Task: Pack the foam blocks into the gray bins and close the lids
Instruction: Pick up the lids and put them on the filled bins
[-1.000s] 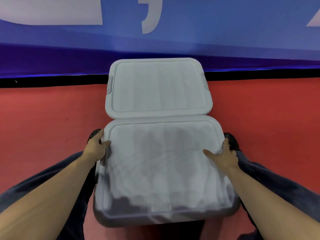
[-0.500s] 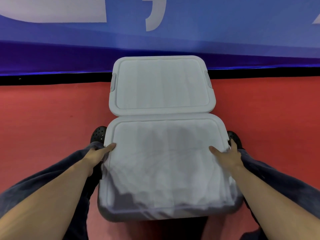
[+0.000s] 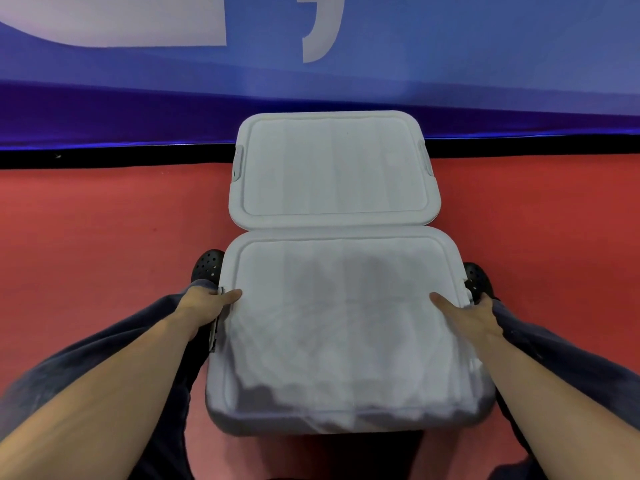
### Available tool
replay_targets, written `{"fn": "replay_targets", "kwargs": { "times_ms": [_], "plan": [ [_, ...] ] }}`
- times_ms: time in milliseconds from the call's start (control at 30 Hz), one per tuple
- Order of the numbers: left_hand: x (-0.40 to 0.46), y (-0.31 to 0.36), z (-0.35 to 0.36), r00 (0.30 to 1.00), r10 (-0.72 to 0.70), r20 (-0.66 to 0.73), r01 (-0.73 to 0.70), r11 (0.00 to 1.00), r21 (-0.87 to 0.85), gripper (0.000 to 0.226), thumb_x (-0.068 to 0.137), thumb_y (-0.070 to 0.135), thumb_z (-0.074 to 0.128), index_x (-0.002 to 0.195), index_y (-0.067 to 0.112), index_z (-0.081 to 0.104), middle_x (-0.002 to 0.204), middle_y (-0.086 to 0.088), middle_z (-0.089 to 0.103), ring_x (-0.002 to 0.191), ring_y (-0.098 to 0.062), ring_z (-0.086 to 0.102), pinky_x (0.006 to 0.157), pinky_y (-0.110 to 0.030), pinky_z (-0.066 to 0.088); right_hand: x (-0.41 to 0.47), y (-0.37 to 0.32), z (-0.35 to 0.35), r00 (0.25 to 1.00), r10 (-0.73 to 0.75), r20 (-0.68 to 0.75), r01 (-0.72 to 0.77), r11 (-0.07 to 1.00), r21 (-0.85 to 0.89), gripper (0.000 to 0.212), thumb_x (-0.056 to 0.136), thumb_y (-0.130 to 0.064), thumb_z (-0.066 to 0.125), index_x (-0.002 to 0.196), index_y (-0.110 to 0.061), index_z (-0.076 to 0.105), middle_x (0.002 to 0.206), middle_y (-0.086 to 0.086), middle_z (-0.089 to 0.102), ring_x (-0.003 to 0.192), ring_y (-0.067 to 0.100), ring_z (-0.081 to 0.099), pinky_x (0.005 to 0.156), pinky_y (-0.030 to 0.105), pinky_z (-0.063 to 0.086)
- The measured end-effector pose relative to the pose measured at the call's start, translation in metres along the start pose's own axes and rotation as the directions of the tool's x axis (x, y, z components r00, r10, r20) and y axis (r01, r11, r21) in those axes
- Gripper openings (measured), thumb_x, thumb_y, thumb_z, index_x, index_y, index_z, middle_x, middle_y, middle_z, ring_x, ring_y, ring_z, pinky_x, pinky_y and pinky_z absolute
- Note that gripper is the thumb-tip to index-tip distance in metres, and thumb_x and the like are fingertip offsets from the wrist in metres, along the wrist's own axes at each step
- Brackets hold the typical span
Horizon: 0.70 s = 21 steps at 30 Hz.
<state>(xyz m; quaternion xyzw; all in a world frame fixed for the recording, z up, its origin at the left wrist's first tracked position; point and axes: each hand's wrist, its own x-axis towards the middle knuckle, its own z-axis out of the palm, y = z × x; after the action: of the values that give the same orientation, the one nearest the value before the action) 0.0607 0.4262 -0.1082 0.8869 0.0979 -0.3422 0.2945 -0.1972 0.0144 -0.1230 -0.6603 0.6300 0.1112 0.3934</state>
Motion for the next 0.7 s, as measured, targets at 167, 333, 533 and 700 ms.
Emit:
{"fn": "replay_targets", "kwargs": {
  "times_ms": [167, 333, 533, 700],
  "plan": [
    [0.004, 0.003, 0.0, 1.0, 0.0, -0.016, 0.0, 1.0, 0.0, 0.052, 0.086, 0.042, 0.077, 0.117, 0.002, 0.066, 0.111, -0.011, 0.068, 0.107, -0.033, 0.064, 0.099, -0.043, 0.05, -0.012, -0.004, -0.003, 0.998, -0.019, -0.068, 0.013, 0.996, -0.089, 0.131, 0.063, -0.077, 0.078, 0.161, -0.025, 0.007, 0.164, 0.018, 0.014, 0.148, 0.046, 0.019, 0.117, 0.064, 0.025],
    [-0.004, 0.009, 0.006, 0.998, -0.024, 0.064, 0.026, 0.999, -0.029, 0.043, 0.074, 0.042, 0.088, 0.083, 0.007, 0.065, 0.093, -0.01, 0.071, 0.091, -0.029, 0.067, 0.093, -0.041, 0.053, -0.01, -0.004, -0.004, 0.986, -0.157, -0.06, 0.15, 0.982, -0.112, 0.123, 0.068, -0.066, 0.082, 0.16, -0.015, 0.017, 0.153, 0.01, 0.016, 0.137, 0.044, 0.038, 0.108, 0.058, 0.042],
    [-0.011, 0.014, 0.022, 0.986, -0.046, 0.159, 0.045, 0.999, 0.011, 0.117, 0.058, 0.042, 0.097, 0.14, -0.01, 0.032, 0.102, -0.006, 0.066, 0.096, -0.024, 0.058, 0.088, -0.032, 0.049, -0.009, 0.001, -0.001, 0.979, -0.201, 0.036, 0.202, 0.979, -0.016, 0.129, 0.065, -0.061, 0.087, 0.162, -0.031, 0.007, 0.162, 0.012, 0.029, 0.144, 0.04, 0.036, 0.111, 0.058, 0.04],
    [-0.011, 0.012, 0.024, 0.993, -0.059, 0.1, 0.058, 0.998, 0.013, 0.142, 0.059, 0.042, 0.097, 0.155, -0.007, 0.005, 0.126, -0.009, 0.056, 0.124, -0.034, 0.055, 0.106, -0.042, 0.045, -0.015, 0.002, 0.003, 0.973, -0.228, -0.029, 0.227, 0.973, -0.03, 0.126, 0.064, -0.064, 0.085, 0.161, -0.032, 0.011, 0.158, 0.013, 0.038, 0.14, 0.04, 0.043, 0.107, 0.058, 0.044]
  ]
}}
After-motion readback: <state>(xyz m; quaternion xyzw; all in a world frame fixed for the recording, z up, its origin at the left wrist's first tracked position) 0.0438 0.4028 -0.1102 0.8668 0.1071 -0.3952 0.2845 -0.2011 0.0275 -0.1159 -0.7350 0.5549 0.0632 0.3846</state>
